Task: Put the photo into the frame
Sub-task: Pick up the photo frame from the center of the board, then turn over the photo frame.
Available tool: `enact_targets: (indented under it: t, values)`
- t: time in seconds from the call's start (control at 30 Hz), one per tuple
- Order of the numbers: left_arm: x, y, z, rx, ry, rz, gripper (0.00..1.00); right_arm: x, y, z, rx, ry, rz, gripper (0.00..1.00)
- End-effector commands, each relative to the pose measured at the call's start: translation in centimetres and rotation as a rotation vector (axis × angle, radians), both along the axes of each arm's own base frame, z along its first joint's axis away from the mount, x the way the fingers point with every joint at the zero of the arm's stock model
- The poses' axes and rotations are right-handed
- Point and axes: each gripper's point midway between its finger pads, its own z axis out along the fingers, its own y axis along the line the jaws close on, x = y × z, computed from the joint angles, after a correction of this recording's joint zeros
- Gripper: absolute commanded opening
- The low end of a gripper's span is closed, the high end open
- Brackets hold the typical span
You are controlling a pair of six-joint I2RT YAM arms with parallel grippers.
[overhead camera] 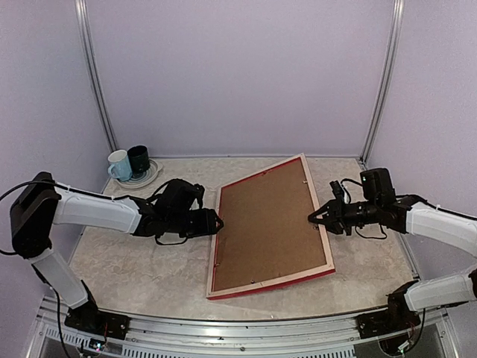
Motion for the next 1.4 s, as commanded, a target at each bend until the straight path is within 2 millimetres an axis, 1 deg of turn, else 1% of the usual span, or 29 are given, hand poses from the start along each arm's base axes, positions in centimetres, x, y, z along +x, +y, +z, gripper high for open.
enact_targets:
  t: [0.0, 0.1, 0.2, 0.33, 0.43, 0.53, 0.6, 0.67, 0.77, 0.87, 0.97, 1.07, 1.13, 1.27, 1.37]
  values:
    - [0.8, -1.4, 4.9, -0.068, -0.087, -0.029, 0.62, 1.1, -0.1, 3.9, -0.056, -0.167, 0.024, 0.17]
    - [1.3, -2.3, 6.7, -0.093, -0.118, -0.050, 0.68, 1.4, -0.2, 5.2, -0.062, -0.176, 0.012, 0.17]
    - [1.5, -2.7, 6.8, -0.082, -0.111, -0.059, 0.72, 1.6, 0.0, 6.4, -0.057, -0.177, 0.011, 0.16]
    - [1.3, -3.9, 7.1, -0.119, -0.096, -0.101, 0.75, 2.2, -0.3, 7.7, -0.096, -0.180, -0.025, 0.15]
    - [1.8, -5.1, 8.3, -0.166, -0.118, -0.118, 0.79, 2.4, -0.2, 8.9, -0.124, -0.188, -0.037, 0.14]
    - [2.0, -6.4, 10.0, -0.212, -0.138, -0.147, 0.80, 2.6, 0.5, 9.8, -0.142, -0.194, -0.032, 0.14]
    - [2.0, -7.5, 11.5, -0.247, -0.153, -0.170, 0.80, 2.7, 1.2, 10.8, -0.148, -0.207, -0.029, 0.13]
    - [2.0, -8.4, 12.6, -0.273, -0.161, -0.190, 0.80, 2.8, 1.9, 11.6, -0.152, -0.214, -0.027, 0.13]
    - [2.2, -8.8, 13.3, -0.291, -0.163, -0.192, 0.81, 2.9, 3.2, 13.0, -0.156, -0.229, -0.026, 0.12]
    - [2.5, -7.8, 12.9, -0.278, -0.160, -0.150, 0.85, 3.0, 4.3, 14.3, -0.165, -0.242, -0.029, 0.12]
    - [2.7, -5.9, 11.3, -0.272, -0.136, -0.104, 0.87, 3.1, 5.2, 15.5, -0.173, -0.255, -0.038, 0.11]
    - [2.9, -3.8, 10.2, -0.267, -0.125, -0.061, 0.87, 3.0, 6.3, 16.3, -0.172, -0.262, -0.036, 0.11]
    - [3.0, -2.2, 9.1, -0.245, -0.117, -0.027, 0.88, 2.9, 7.0, 16.5, -0.175, -0.261, -0.032, 0.11]
    - [3.0, 1.3, 6.1, -0.211, -0.079, 0.040, 0.88, 3.0, 7.9, 16.6, -0.191, -0.249, -0.035, 0.11]
    - [2.9, 3.1, 4.0, -0.193, -0.050, 0.067, 0.86, 3.2, 8.2, 16.5, -0.198, -0.241, -0.044, 0.11]
